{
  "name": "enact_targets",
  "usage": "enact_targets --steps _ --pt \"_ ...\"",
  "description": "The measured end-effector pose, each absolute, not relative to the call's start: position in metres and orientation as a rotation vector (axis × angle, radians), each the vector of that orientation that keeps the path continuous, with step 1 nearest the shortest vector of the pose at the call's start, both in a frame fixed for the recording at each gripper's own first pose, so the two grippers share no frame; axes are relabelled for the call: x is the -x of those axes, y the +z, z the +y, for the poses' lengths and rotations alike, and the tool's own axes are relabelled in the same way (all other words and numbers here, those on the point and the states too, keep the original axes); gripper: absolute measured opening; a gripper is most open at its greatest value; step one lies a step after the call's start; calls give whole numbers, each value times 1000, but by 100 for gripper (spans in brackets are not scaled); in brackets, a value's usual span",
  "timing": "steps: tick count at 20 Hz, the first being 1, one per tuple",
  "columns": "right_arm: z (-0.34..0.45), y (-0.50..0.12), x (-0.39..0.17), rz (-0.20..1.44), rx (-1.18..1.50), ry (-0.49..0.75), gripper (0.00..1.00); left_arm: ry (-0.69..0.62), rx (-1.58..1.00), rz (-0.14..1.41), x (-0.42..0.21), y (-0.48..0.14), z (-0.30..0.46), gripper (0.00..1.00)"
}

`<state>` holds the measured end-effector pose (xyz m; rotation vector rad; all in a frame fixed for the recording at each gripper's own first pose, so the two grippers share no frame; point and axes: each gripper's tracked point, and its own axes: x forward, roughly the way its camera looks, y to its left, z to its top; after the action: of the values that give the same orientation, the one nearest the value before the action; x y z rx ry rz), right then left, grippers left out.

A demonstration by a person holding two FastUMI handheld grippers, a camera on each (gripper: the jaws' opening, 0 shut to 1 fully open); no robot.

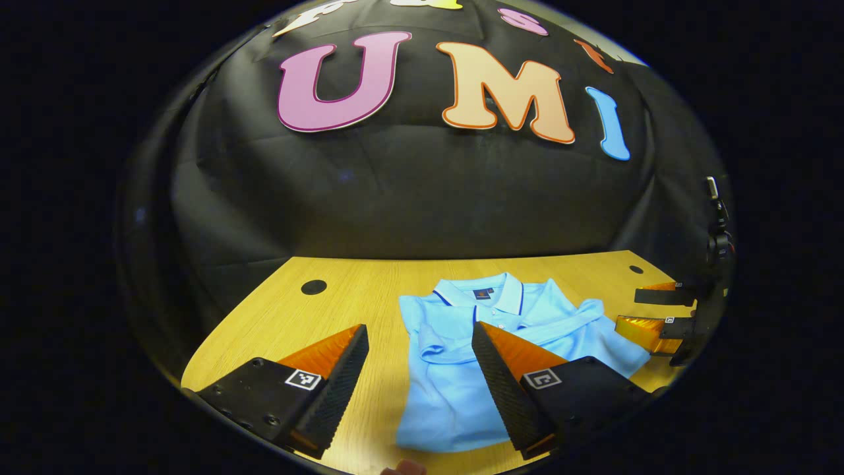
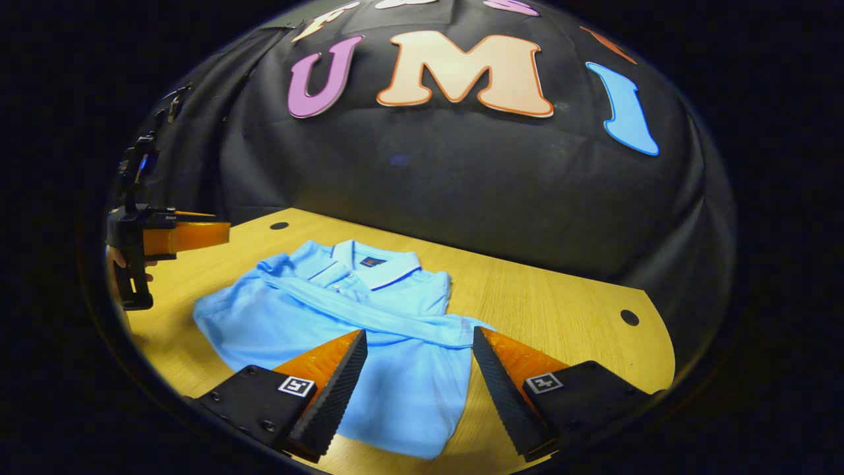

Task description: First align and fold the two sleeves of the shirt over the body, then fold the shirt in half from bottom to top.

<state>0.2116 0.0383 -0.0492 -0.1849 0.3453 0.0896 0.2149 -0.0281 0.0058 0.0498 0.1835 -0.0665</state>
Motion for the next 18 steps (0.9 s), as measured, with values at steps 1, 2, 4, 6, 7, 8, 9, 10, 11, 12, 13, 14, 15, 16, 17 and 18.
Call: enact_targets --steps 1,2,4,6,7,8,9,10,11,12,13,14,15,16,17,18 --pt "46 -48 -198 336 181 113 100 -76 -37 169 -204 7 -31 95" --pt "52 -48 -186 330 169 131 100 -85 -25 162 -192 6 -33 95" --pt "61 -52 -167 322 143 158 100 -112 -15 151 -167 3 -39 95" --pt "65 -51 -144 304 122 174 100 -129 -34 146 -143 -1 -43 95" --pt "66 -51 -134 296 115 178 100 -134 -45 140 -134 -2 -45 95" --pt "65 -51 -124 288 107 177 100 -143 -56 133 -122 -3 -48 94" --pt "65 -50 -115 279 95 179 100 -151 -65 125 -113 -5 -52 94" --pt "65 -48 -106 269 79 182 100 -163 -74 122 -104 -8 -55 94" --pt "64 -47 -98 260 59 183 100 -169 -79 123 -96 -13 -59 94" --pt "64 -46 -91 247 36 184 100 -175 -73 123 -90 -18 -62 94" --pt "64 -45 -85 235 19 186 99 -187 -65 129 -85 -23 -67 94" --pt "62 -45 -78 227 11 185 100 -198 -55 143 -79 -30 -71 94" --pt "59 -47 -72 221 6 180 100 -204 -54 163 -76 -38 -74 94" --pt "56 -49 -68 215 2 173 100 -202 -52 175 -73 -43 -73 94" --pt "55 -49 -64 209 -6 169 100 -199 -51 183 -71 -47 -73 95" --pt "54 -49 -61 203 -15 169 100 -196 -52 193 -69 -53 -73 94"
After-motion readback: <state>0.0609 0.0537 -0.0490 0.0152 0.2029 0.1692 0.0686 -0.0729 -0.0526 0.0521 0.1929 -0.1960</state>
